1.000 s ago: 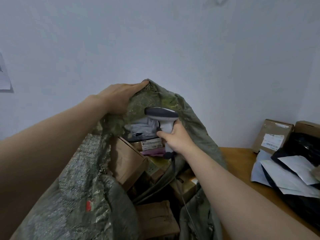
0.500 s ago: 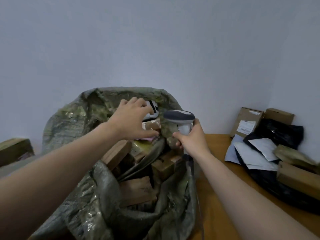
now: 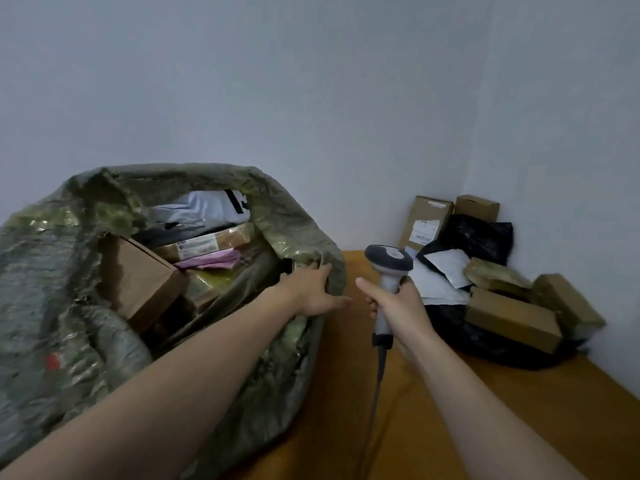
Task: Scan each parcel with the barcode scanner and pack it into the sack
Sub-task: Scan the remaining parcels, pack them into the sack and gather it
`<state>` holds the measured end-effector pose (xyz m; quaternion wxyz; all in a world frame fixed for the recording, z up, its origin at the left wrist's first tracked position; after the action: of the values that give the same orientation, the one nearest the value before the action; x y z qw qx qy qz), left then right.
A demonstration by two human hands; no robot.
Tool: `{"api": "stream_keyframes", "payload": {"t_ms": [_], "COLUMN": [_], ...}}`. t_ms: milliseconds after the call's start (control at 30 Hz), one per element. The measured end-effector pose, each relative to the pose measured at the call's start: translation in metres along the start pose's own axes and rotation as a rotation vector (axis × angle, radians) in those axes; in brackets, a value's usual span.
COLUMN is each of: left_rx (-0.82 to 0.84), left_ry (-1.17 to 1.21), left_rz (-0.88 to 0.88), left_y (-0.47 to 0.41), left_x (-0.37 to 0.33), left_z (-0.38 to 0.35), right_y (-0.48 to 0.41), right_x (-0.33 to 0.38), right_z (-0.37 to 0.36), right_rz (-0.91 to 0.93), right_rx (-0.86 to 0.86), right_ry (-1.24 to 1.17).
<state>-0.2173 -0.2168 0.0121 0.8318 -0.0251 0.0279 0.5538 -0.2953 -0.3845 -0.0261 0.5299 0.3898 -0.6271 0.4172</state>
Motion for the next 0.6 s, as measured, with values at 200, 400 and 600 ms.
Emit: {"api": "stream_keyframes", "payload": {"t_ms": [200,400,600], "left_rx": [-0.194,-0.091,-0.211], "left_ry": [-0.384,-0.454,-0.461], "left_rz": [-0.237,-0.460,-0.455], "left_y": [-0.039,-0.049,-0.039], "left_x": [-0.039,-0.059,-0.079], "left_z": [0.004,-0.020,-0.019], "right_y": [-0.013,-0.017,-0.013], "right_x": [-0.027,-0.044,-0.049], "right_z": [0.047,0.072,0.083], "right_rz": [-0.011,-0.016,-0.028], "right_rx": [-0.069,-0.118,-0.121], "right_ry": [-0.022,-0.007,-0.083]}}
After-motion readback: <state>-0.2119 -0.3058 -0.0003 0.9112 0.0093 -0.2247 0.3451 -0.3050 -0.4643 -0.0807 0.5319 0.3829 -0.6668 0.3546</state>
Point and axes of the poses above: each hand's wrist, its own y-axis away from the middle knuckle, its own z-axis out of the back of the hand, x = y × z, the point moved 2 cm from there along -y, towards the middle knuckle, and after that the axes turned 3 degrees about -x, right-handed, at the moved point
